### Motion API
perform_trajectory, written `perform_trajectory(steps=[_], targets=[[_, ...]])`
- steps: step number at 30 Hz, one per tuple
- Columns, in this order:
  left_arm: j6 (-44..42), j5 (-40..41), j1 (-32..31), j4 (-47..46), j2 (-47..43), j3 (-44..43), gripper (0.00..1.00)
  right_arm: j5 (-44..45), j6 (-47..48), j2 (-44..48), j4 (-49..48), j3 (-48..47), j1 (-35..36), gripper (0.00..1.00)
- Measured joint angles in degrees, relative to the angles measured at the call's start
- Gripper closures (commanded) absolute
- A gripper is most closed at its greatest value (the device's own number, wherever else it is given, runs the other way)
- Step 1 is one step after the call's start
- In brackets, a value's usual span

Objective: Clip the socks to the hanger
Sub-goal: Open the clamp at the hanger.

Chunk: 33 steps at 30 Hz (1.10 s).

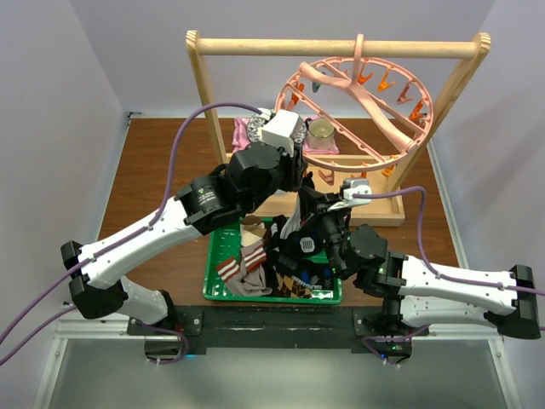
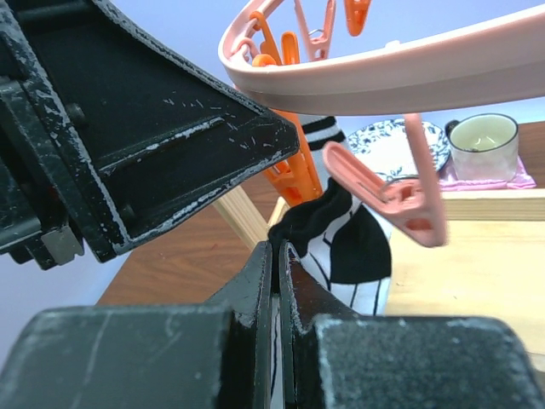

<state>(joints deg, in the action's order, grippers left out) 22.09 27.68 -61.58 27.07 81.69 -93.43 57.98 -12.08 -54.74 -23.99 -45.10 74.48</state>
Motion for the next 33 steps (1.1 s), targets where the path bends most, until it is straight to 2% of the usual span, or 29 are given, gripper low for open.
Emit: perform_trajectory(steps=[10,13,14,17,28,33], targets=[[0.00,0.24,0.00,-0.07,0.00,0.00,0.73,-0.63,-1.03,0.00,0.02,0.00,0.00,1.00],[0.00,0.22,0.00,-0.09,0.00,0.00,0.85,-0.68,-1.20,0.00,0.04,0.00,0.00,1.00],[-0.02,0.22,0.00,-0.13,0.00,0.00,0.92,-0.70,-1.25,0.00,0.07,0.00,0.00,1.00],[-0.13,0.20,0.00,-0.26,0.00,0.00,1.00,-0.72,-1.44,0.00,0.22,0.00,0.00,1.00],[-0.70,0.22,0.00,-0.85,0.00,0.00,1.00,-0.63,-6.78,6.51,6.86,1.57,0.00,1.00],[-0.87,0.22,0.00,-0.90,0.00,0.00,1.00,-0.72,-7.41,6.16,8.22,1.73,0.00,1.00]])
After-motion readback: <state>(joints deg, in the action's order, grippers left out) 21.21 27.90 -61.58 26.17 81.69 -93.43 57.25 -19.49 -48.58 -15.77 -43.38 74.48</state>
